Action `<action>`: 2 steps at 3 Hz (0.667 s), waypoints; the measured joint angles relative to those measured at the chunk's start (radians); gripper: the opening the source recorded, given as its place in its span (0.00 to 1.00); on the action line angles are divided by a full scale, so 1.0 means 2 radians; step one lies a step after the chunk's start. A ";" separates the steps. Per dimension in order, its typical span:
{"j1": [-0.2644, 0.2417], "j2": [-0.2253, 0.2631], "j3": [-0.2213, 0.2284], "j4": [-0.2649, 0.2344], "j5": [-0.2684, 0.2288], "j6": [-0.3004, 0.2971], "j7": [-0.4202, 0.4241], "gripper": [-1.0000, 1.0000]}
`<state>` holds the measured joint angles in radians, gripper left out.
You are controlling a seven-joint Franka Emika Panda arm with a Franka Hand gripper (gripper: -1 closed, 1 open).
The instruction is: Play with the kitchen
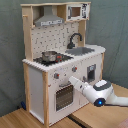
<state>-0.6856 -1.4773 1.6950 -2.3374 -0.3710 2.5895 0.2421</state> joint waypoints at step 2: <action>0.006 -0.002 -0.018 -0.003 -0.003 0.027 -0.106 1.00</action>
<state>-0.6731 -1.4809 1.6599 -2.3436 -0.3764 2.6438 0.0307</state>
